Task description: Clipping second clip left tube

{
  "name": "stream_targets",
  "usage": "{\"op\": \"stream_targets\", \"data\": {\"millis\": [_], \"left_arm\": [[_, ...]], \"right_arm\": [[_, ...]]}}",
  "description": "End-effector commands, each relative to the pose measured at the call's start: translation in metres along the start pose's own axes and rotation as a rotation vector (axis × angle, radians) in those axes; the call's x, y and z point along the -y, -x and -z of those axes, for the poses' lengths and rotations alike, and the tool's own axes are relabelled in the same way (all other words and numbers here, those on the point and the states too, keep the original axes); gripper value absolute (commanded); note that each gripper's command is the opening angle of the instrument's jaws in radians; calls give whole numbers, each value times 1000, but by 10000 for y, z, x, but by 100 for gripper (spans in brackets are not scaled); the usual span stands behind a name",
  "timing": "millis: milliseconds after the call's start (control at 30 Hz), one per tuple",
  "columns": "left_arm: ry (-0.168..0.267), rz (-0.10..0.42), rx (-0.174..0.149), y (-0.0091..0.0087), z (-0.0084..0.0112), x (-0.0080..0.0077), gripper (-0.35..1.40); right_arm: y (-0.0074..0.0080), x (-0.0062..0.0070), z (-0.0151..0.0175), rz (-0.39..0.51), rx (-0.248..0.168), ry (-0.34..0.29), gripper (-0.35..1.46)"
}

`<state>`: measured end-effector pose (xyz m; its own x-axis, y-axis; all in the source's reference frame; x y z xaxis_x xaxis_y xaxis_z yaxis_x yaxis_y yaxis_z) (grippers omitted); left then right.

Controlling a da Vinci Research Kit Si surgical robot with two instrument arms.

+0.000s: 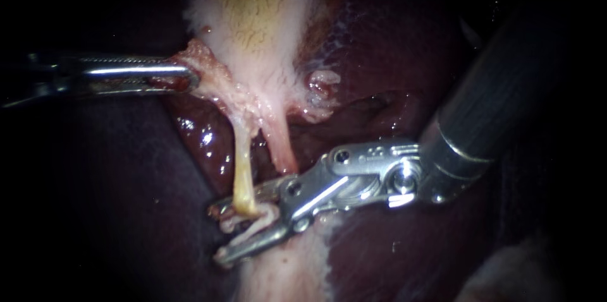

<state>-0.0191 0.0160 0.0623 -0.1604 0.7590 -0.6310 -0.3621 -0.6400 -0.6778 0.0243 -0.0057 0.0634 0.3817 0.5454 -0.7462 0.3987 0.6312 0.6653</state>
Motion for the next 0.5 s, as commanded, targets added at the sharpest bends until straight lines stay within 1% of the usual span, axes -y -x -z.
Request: {"op": "stream_targets", "data": {"millis": [33,100,267,333,400,500], "left_arm": [[0,0,0,0,0,0,-35],[0,0,0,0,0,0,-35],[0,0,0,0,0,0,-35],[0,0,0,0,0,0,-35],[0,0,0,0,0,0,-35],[0,0,0,0,0,0,-35]], "right_arm": [[1,-1,1,-1,-1,5,25],[1,-2,2,-1,-2,8,21],[3,-4,7,-2,-7,14,4],[3,-6,8,-14,-9,17,-1],[3,-6,10,-32,-12,19,-11],[3,-5,12,-50,-13,16,-35]]}}
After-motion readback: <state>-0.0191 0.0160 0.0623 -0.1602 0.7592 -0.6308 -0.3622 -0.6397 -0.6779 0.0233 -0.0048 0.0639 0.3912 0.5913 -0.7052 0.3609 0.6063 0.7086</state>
